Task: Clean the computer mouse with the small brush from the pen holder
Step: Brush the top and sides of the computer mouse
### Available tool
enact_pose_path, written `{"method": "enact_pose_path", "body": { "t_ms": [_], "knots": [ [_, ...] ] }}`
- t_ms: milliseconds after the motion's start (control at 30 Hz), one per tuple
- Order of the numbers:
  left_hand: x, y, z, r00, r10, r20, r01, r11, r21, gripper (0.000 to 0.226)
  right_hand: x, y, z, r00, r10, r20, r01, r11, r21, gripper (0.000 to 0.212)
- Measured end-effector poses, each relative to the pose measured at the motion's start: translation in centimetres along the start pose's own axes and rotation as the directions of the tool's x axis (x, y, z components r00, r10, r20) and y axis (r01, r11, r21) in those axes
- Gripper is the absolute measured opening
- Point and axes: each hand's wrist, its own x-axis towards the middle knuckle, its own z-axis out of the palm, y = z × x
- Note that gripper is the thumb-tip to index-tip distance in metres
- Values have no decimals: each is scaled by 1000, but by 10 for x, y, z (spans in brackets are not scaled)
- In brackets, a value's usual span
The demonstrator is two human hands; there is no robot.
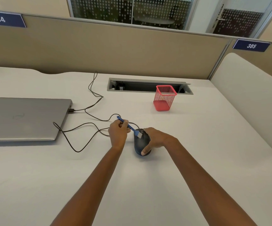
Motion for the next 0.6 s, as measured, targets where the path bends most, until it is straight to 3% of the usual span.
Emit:
{"method": "enact_pose_path", "body": {
  "t_ms": [233,333,600],
  "knots": [
    [10,-3,-6,994,47,-95,-39,995,88,14,-3,2,1,1000,-6,-9,6,1000,27,82],
    [12,1,-7,988,67,-140,-62,997,39,13,-3,3,1,1000,-10,-13,10,999,31,85],
    [9,1,8,997,16,-78,-12,999,52,19,-4,0,1,1000,-14,1,14,1000,25,82]
  ]
}}
